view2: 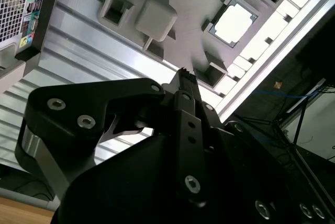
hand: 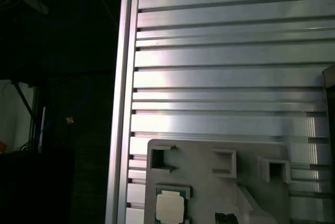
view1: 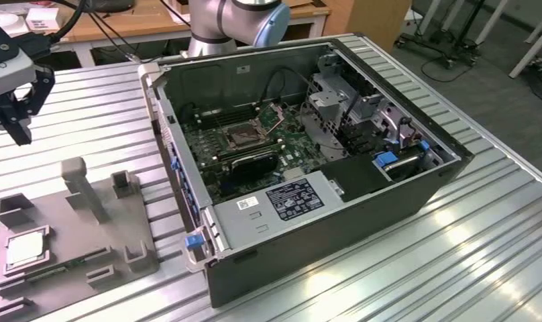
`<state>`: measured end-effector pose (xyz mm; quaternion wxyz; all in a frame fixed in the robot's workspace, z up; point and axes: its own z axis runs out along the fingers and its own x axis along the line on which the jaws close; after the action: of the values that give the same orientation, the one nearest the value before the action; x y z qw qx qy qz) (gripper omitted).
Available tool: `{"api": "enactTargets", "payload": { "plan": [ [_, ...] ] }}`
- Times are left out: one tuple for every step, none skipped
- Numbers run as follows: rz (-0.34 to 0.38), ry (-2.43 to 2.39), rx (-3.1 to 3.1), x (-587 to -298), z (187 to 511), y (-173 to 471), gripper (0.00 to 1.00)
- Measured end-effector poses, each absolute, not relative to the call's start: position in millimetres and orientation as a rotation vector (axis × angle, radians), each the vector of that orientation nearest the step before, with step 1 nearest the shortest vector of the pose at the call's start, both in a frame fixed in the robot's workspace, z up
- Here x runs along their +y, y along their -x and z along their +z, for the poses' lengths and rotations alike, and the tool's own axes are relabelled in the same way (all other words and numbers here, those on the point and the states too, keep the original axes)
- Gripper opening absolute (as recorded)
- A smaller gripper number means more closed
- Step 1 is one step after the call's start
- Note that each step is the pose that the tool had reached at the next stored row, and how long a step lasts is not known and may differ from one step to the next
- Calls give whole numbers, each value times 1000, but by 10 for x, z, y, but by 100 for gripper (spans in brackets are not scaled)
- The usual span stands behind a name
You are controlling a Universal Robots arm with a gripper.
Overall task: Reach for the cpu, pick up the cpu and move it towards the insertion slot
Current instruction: 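Reach for the cpu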
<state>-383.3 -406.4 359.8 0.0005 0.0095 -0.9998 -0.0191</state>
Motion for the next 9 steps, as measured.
{"api": "enactTargets", "payload": {
  "plan": [
    [-60, -30, -3140, -4064, 3598, 3838, 11],
    [-60, -30, -3140, -4064, 3598, 3844, 11],
    [-60, -30, -3140, -4063, 3597, 3851, 11],
    [-60, -30, -3140, -4064, 3597, 3856, 11],
    [-60, -30, -3140, -4063, 3597, 3863, 11],
    [-60, -30, -3140, -4063, 3596, 3872, 11],
    [-60, -30, -3140, -4063, 3596, 3882, 11],
    [-60, -30, -3140, -4064, 3596, 3889, 11],
    [-60, -30, -3140, -4064, 3596, 3893, 11]
  ]
}}
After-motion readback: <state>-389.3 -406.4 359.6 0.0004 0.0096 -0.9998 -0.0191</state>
